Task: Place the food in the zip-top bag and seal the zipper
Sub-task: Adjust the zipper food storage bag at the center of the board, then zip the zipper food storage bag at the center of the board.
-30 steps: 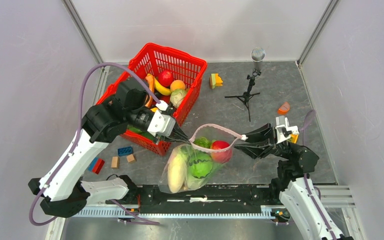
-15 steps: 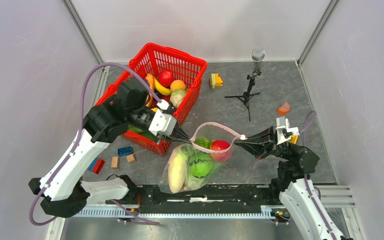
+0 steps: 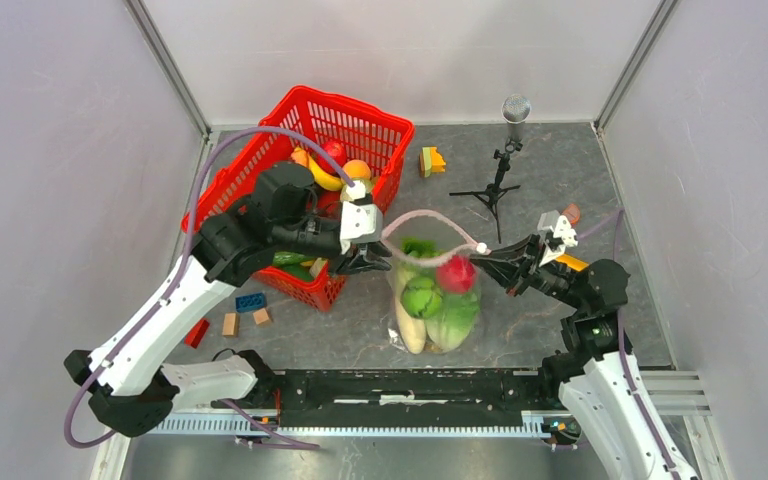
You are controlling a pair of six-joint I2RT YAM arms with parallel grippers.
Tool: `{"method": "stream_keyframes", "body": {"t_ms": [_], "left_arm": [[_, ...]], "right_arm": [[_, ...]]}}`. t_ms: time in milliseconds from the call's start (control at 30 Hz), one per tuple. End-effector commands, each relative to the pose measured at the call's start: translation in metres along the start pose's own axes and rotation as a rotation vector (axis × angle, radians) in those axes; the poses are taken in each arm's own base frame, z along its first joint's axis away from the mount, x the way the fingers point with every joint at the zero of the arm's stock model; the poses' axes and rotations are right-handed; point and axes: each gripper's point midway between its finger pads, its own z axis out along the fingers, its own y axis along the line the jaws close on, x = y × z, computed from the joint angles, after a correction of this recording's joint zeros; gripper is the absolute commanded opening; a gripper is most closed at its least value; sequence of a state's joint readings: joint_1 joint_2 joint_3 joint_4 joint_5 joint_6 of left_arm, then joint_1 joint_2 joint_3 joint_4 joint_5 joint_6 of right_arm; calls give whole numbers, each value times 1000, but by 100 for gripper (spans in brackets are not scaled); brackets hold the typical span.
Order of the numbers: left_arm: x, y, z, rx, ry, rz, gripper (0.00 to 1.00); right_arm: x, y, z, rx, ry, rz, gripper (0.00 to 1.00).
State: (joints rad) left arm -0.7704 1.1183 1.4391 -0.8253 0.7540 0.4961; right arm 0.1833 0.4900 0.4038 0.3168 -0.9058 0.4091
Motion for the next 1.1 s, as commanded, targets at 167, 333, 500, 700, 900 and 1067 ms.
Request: {"method": "stream_keyframes", "body": {"t_ms": [167,333,500,700,900,1067], "left_arm": [[-7,38,1,-185,-40,-68,64],[-53,53,6,-181,-186,-22,83],[-77,55,32,-46,-240,16,85],[-100,54,49,27,-302,93,87],[-107,46,55,92,-318,113,88],[-98,49,70,102,-299,93,89]], "right_arm": [[-6,-5,0,21,32,-74,0],[-15,-2,1,9,28,-89,0],[-33,9,4,-43,20,-125,0],[-65,23,8,-116,56,-216,0],[-69,17,11,-113,114,-235,0],[-59,17,9,-118,133,-222,0]]}}
